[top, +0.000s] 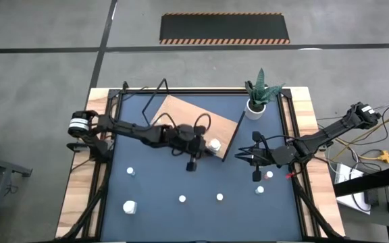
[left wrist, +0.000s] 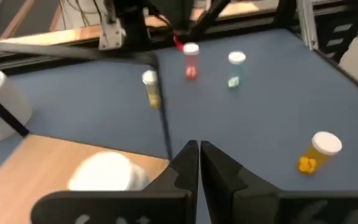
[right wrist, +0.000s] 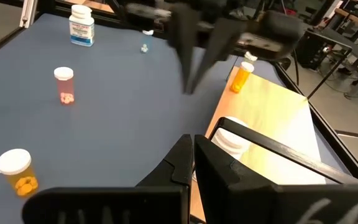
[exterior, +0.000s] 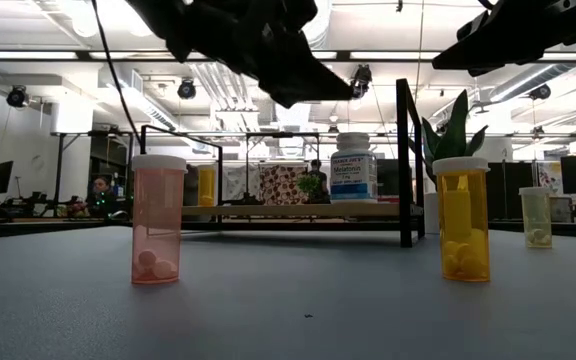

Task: Pick and place medicine bottles onto shelf by color
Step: Put the right white pill bottle on the shelf

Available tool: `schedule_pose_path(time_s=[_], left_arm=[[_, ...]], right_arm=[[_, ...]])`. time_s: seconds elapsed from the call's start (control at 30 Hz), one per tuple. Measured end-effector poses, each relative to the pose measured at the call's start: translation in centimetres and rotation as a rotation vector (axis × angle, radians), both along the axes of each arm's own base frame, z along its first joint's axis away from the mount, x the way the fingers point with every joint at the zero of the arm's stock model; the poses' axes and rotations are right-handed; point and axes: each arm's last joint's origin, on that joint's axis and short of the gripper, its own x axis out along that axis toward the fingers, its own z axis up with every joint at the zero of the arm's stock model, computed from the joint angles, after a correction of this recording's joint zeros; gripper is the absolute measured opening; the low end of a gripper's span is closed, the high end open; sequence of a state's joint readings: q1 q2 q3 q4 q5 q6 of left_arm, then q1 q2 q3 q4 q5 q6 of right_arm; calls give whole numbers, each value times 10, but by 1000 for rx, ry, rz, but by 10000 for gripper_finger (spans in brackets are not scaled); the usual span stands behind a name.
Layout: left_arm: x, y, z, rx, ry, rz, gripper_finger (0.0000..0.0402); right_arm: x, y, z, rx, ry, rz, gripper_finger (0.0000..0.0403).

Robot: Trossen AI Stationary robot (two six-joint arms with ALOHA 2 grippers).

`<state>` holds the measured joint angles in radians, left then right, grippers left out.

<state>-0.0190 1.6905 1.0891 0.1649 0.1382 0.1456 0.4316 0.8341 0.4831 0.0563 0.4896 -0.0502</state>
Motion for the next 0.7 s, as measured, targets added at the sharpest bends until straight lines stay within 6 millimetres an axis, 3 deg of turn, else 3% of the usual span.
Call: schedule_pose_path(time_s=[0.17, 0.37, 0.7], left_arm=[[6, -18, -22, 59, 54, 82, 0], [19, -19, -44, 89, 32, 192, 0], [21, -16, -46, 120, 11, 268, 0]], right_arm=[[0, 0, 0, -1, 0, 0, 9], [0, 0, 0, 1, 0, -1, 9], [0, 0, 0, 4, 0, -2, 9]])
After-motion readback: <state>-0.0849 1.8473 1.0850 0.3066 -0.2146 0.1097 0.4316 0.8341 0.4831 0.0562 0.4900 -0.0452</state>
